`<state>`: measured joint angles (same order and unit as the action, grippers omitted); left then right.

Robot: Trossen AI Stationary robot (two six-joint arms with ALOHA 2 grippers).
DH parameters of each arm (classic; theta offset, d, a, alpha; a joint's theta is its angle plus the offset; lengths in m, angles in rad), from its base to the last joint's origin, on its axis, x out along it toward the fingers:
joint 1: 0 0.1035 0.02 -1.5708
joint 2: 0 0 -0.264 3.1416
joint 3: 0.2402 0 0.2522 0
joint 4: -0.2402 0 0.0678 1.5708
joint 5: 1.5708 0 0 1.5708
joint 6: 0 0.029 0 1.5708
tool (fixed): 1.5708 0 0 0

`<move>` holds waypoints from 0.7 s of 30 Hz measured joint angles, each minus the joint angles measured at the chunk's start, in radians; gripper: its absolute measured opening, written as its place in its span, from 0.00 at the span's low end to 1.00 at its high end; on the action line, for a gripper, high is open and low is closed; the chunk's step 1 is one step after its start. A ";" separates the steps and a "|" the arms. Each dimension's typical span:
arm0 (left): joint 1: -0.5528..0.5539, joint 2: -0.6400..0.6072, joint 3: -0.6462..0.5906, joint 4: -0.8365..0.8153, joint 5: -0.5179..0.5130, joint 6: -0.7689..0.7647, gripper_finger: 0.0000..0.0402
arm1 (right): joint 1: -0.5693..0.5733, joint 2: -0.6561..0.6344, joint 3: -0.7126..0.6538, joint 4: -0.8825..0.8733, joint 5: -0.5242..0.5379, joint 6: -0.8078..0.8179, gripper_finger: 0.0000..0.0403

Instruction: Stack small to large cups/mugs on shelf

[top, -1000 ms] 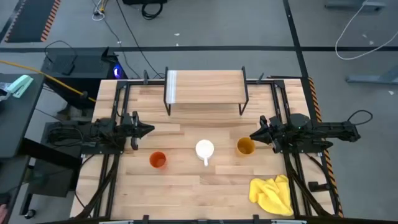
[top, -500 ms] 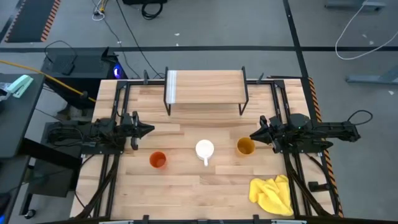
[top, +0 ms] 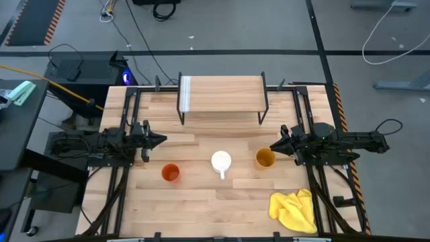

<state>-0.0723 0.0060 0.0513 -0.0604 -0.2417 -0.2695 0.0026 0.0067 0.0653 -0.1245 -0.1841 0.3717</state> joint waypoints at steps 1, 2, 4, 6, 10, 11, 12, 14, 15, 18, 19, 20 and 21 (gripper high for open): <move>0.000 0.000 0.000 0.000 0.000 0.000 0.07 | 0.000 0.000 0.000 0.000 0.000 0.000 0.15; 0.000 0.000 0.000 0.000 0.000 0.000 0.07 | 0.000 0.000 0.000 0.000 0.000 0.000 0.15; 0.000 0.000 0.000 0.000 0.000 0.000 0.08 | 0.000 0.000 0.000 0.000 0.000 0.000 0.15; 0.000 0.000 0.000 0.000 0.000 0.000 0.08 | 0.000 0.000 0.000 0.000 0.000 0.000 0.15; 0.000 0.000 0.000 0.000 0.000 0.000 0.09 | 0.000 0.000 0.000 0.000 0.000 0.000 0.15; 0.000 0.000 0.000 0.000 0.000 0.000 0.09 | 0.000 0.000 0.000 0.000 0.000 0.000 0.15; 0.000 0.000 0.000 0.000 0.000 0.000 0.09 | 0.000 0.000 0.000 0.000 0.000 0.000 0.15; 0.000 0.000 0.000 0.000 0.000 0.000 0.08 | 0.000 0.000 0.000 0.000 0.000 0.000 0.15; 0.000 0.000 0.000 0.000 0.000 0.000 0.08 | 0.000 0.000 0.000 0.000 0.000 0.000 0.15; 0.000 0.000 0.000 0.001 0.000 0.000 0.07 | 0.000 0.000 0.000 0.000 0.000 0.000 0.15; 0.000 0.000 -0.001 0.006 0.000 0.001 0.07 | 0.000 0.000 0.000 0.000 0.000 0.000 0.15; 0.000 0.000 -0.002 0.009 0.000 0.001 0.07 | 0.000 0.000 0.000 0.000 0.000 0.000 0.15; 0.000 0.000 -0.002 0.011 0.000 0.000 0.07 | 0.000 0.000 0.000 0.000 0.000 0.000 0.15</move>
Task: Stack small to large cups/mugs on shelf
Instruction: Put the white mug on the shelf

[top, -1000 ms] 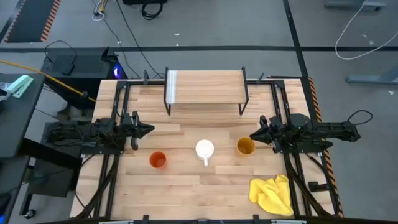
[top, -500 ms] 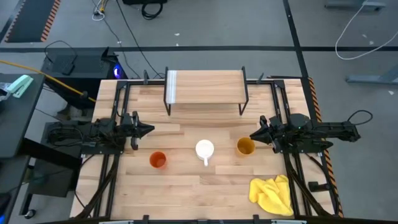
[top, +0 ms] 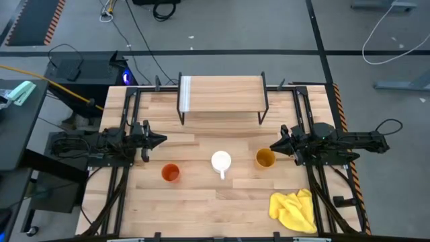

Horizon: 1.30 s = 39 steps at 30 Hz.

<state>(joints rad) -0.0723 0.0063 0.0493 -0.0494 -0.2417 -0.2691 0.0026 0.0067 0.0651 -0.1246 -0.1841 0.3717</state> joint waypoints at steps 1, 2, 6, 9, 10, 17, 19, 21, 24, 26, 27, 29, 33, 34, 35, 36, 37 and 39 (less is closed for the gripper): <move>0.000 0.000 -0.001 0.004 0.000 -0.005 0.08 | 0.000 0.000 0.000 0.000 0.000 0.000 0.15; 0.000 0.000 -0.001 0.006 0.000 -0.010 0.08 | 0.000 0.000 0.000 0.000 0.000 0.000 0.15; 0.000 0.000 -0.002 0.011 0.000 -0.039 0.09 | 0.000 0.000 0.000 0.000 0.000 0.000 0.15; 0.000 0.000 -0.002 0.016 0.000 -0.064 0.08 | 0.000 0.000 0.000 0.002 0.000 -0.010 0.15; 0.000 0.000 -0.002 0.021 0.000 -0.072 0.08 | 0.000 0.000 0.000 0.003 0.000 -0.012 0.15; 0.000 0.000 -0.002 0.036 0.000 -0.086 0.06 | 0.000 0.000 0.000 0.044 0.003 -0.011 0.15; 0.000 0.000 -0.002 0.036 0.000 -0.086 0.06 | 0.000 0.000 0.000 0.049 0.003 0.006 0.15; 0.000 0.000 -0.001 0.036 0.000 -0.087 0.06 | 0.000 0.000 0.000 0.050 0.003 0.027 0.15; 0.000 0.000 -0.001 0.038 0.000 -0.086 0.07 | 0.000 0.000 0.000 0.073 0.004 0.040 0.15; 0.000 0.000 0.000 0.038 0.001 -0.086 0.08 | 0.000 0.000 0.000 0.104 0.007 0.050 0.15; 0.000 0.000 0.000 0.038 0.009 -0.086 0.08 | 0.000 0.000 0.000 0.118 0.007 0.058 0.15; 0.000 0.000 0.000 0.038 0.030 -0.087 0.07 | 0.000 0.000 0.000 0.167 0.015 0.081 0.15; 0.000 0.000 0.001 0.040 0.070 -0.086 0.07 | 0.000 0.001 0.022 0.245 0.057 0.155 0.15; 0.000 0.000 0.001 0.038 0.078 -0.085 0.07 | 0.000 0.001 0.039 0.243 0.061 0.164 0.15; 0.000 0.000 0.001 0.036 0.082 -0.081 0.07 | 0.000 0.001 0.062 0.238 0.065 0.167 0.15; 0.000 0.000 0.001 0.035 0.082 -0.078 0.08 | 0.000 0.005 0.086 0.225 0.077 0.168 0.15; 0.000 0.000 0.001 0.035 0.082 -0.077 0.08 | 0.000 0.016 0.114 0.209 0.092 0.168 0.15; 0.000 0.000 0.001 0.035 0.082 -0.075 0.09 | 0.000 0.055 0.185 0.162 0.131 0.168 0.15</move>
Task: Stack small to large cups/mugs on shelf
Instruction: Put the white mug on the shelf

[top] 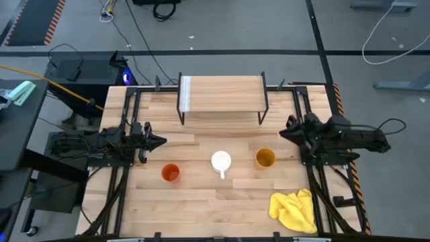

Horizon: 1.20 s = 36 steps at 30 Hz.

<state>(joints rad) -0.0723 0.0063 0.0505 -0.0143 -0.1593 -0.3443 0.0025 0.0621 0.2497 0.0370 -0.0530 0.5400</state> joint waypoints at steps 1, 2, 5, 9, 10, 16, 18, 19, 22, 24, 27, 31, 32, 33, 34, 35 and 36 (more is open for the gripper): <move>0.000 0.000 0.000 0.000 0.000 0.000 0.09 | 0.000 0.028 0.042 -0.027 0.018 0.000 0.15; 0.000 0.000 0.000 0.000 0.000 0.000 0.09 | 0.000 0.063 0.087 -0.060 0.037 0.000 0.15; 0.000 0.000 0.000 -0.006 0.000 0.000 0.08 | 0.000 0.212 0.229 -0.182 0.085 -0.005 0.15; 0.000 0.000 0.000 -0.009 0.000 0.000 0.07 | 0.000 0.470 0.433 -0.298 0.103 -0.036 0.15; 0.000 0.000 0.000 -0.012 0.000 0.000 0.07 | 0.000 0.539 0.485 -0.331 0.104 -0.046 0.15; 0.000 0.000 0.000 -0.045 0.000 0.000 0.07 | -0.009 0.949 0.813 -0.602 0.103 -0.073 0.15; 0.000 0.000 0.002 -0.051 0.000 0.000 0.07 | -0.014 1.071 0.915 -0.708 0.100 -0.059 0.15; 0.000 0.000 0.002 -0.053 0.001 0.000 0.08 | -0.014 1.127 0.959 -0.758 0.095 -0.050 0.15; 0.000 0.000 0.002 -0.055 0.002 0.000 0.08 | -0.014 1.275 1.069 -0.887 0.093 -0.037 0.15; 0.000 0.000 0.002 -0.056 0.002 0.000 0.08 | -0.015 1.353 1.119 -0.950 0.089 -0.036 0.15; 0.000 0.000 0.002 -0.058 0.002 0.000 0.08 | -0.021 1.435 1.140 -0.977 0.040 -0.014 0.15; 0.000 0.000 0.003 -0.061 0.002 0.000 0.06 | -0.021 1.496 1.140 -0.978 -0.007 -0.011 0.15; 0.000 0.000 0.003 -0.061 0.002 0.000 0.06 | -0.021 1.500 1.140 -0.977 -0.008 -0.012 0.15; 0.000 0.000 0.003 -0.062 0.002 0.000 0.06 | -0.021 1.500 1.140 -0.977 -0.008 -0.012 0.15; 0.000 0.000 0.003 -0.062 0.002 0.000 0.06 | -0.021 1.498 1.140 -0.975 -0.007 -0.012 0.15; 0.000 0.000 0.003 -0.062 0.001 0.000 0.06 | -0.021 1.491 1.140 -0.973 -0.004 -0.011 0.15; 0.000 0.000 0.003 -0.063 0.001 0.007 0.06 | -0.021 1.484 1.140 -0.974 0.002 -0.009 0.15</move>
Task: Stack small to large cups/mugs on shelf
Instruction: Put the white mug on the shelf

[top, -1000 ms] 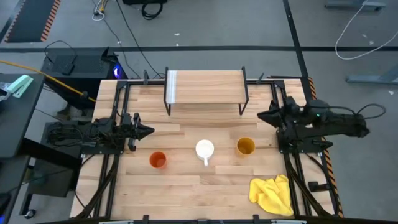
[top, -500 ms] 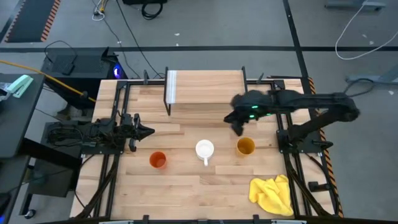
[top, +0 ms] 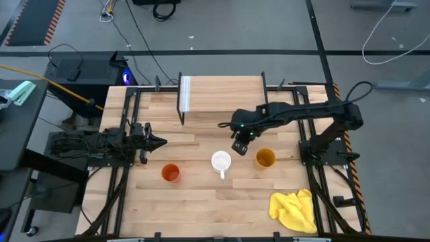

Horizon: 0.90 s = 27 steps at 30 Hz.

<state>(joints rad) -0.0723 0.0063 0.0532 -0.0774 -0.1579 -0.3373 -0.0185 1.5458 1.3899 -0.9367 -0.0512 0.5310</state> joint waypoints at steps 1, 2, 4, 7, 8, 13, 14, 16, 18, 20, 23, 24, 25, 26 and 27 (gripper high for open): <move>0.000 0.001 0.000 -0.002 0.000 0.020 0.07 | 0.000 -0.011 0.000 0.001 0.006 0.000 0.15; 0.000 0.004 0.000 -0.005 0.000 0.040 0.07 | 0.000 -0.024 0.000 0.000 0.016 0.001 0.15; 0.000 0.021 0.001 -0.007 0.000 0.057 0.09 | 0.000 -0.051 0.000 0.002 0.042 0.001 0.15; 0.003 0.068 0.018 -0.036 -0.006 0.044 0.11 | 0.001 -0.085 0.000 0.002 0.075 0.000 0.15; 0.003 0.090 0.034 -0.041 -0.010 0.042 0.11 | 0.001 -0.094 0.000 0.002 0.085 -0.001 0.15; 0.003 0.230 0.156 -0.033 -0.028 0.062 0.14 | 0.001 -0.117 0.000 0.003 0.103 -0.006 0.15; 0.003 0.265 0.184 -0.042 -0.028 0.068 0.14 | 0.001 -0.118 0.000 0.002 0.103 -0.007 0.15; 0.003 0.343 0.255 -0.053 -0.041 0.088 0.15 | 0.001 -0.118 0.000 0.002 0.103 -0.009 0.15; 0.003 0.426 0.329 -0.085 -0.054 0.106 0.15 | 0.001 -0.116 0.000 0.001 0.103 -0.017 0.15; 0.004 0.516 0.401 -0.132 -0.059 0.118 0.15 | 0.001 -0.112 0.000 0.000 0.103 -0.027 0.15; 0.004 0.656 0.508 -0.201 -0.059 0.121 0.15 | 0.002 -0.110 0.000 -0.012 0.103 -0.034 0.15; 0.004 0.702 0.543 -0.223 -0.059 0.122 0.15 | 0.002 -0.110 0.000 -0.016 0.103 -0.034 0.15; 0.004 0.747 0.576 -0.246 -0.059 0.124 0.15 | 0.002 -0.111 0.000 -0.021 0.103 -0.035 0.15; 0.004 0.794 0.609 -0.261 -0.058 0.124 0.15 | 0.002 -0.112 0.000 -0.027 0.103 -0.036 0.15; 0.007 0.839 0.643 -0.274 -0.057 0.126 0.15 | 0.002 -0.113 0.000 -0.031 0.104 -0.036 0.15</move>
<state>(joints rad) -0.0651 0.8448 0.6960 -0.3512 -0.2152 -0.2117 -0.0166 1.4329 1.3903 -0.9674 0.0525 0.4953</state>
